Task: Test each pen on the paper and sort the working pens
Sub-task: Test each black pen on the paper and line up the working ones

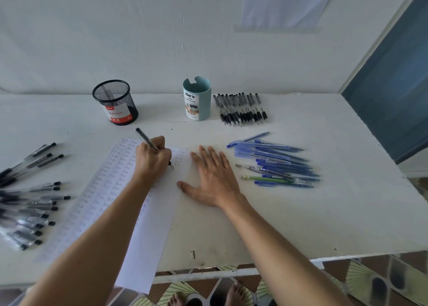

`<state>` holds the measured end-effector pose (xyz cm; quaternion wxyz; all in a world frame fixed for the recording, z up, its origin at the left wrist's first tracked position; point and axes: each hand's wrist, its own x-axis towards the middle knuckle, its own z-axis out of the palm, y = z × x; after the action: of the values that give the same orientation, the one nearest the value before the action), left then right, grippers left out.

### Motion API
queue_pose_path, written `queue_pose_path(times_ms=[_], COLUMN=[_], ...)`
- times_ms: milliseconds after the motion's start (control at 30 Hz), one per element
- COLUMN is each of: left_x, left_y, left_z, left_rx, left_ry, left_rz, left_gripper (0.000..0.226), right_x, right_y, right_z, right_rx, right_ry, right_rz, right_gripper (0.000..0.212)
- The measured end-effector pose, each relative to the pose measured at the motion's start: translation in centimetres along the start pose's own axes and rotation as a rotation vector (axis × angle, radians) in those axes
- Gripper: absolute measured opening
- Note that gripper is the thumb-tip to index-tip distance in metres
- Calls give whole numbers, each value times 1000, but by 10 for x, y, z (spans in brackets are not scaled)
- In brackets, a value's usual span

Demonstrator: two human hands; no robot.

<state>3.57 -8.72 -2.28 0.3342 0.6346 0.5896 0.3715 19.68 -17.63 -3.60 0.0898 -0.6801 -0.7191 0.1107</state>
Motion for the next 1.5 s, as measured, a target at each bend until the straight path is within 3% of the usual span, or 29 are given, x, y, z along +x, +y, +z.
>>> queue_pose_path(times_ms=[1000,1200,1333,1500], left_x=[-4,-2,0,3], left_y=[3,3,6,9], left_z=[4,5,-3,-7], left_rx=[-30,-19,-300,-591], left_ry=[-32,-22,-17,32], left_rz=[-1,-16,-109,-161], left_gripper=[21,26,33,14], right_x=[1,1,1,0], right_y=[1,0,1,0], right_z=[2,3,1,0], right_rx=[11,2,9,8], right_ry=[12,18,12,5], right_rz=[2,5,3,-3], right_gripper=[92,100,93,92])
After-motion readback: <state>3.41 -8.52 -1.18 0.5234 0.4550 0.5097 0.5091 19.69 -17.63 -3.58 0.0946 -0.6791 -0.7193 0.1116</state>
